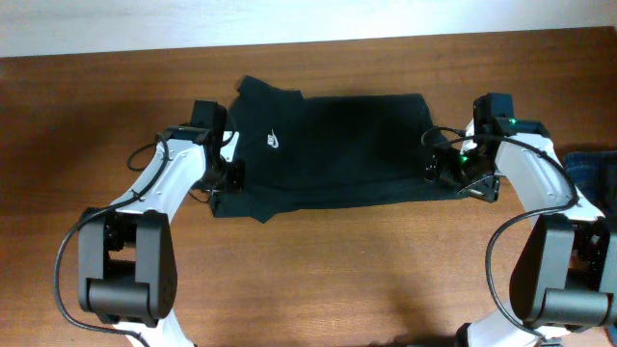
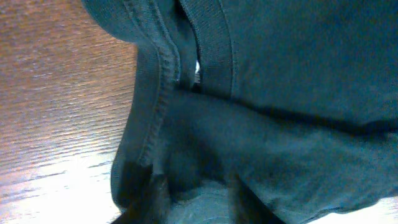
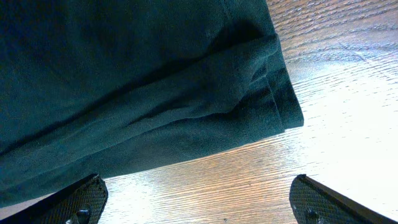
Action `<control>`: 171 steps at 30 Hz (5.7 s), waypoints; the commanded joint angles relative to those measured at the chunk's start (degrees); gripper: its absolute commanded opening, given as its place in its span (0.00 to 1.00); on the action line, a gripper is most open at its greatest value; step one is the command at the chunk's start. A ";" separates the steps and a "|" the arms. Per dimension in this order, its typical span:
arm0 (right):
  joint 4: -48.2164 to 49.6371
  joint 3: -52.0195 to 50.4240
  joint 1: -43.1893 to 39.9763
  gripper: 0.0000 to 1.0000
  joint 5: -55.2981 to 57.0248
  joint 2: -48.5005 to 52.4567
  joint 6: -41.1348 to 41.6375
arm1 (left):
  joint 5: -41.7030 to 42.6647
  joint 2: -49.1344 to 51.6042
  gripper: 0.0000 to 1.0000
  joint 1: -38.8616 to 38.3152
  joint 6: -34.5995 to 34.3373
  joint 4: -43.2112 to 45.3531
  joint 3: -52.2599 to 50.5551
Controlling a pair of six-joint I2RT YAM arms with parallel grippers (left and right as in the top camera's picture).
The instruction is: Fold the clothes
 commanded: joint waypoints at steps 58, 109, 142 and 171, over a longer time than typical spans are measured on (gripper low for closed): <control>-1.20 -0.46 0.37 0.99 2.23 0.20 -0.37 | -11.93 3.43 0.43 -18.27 -1.53 -18.99 11.19; -0.61 -0.46 0.37 0.99 2.23 0.20 -0.37 | -20.06 3.19 0.04 -21.49 2.84 -7.69 4.76; 0.07 -0.46 0.35 0.99 2.25 0.20 -0.63 | -22.88 3.19 0.76 -15.28 6.10 17.49 5.88; -0.31 -0.46 0.37 0.99 2.23 0.20 -2.95 | -4.22 3.19 0.39 -15.39 4.31 -14.29 10.62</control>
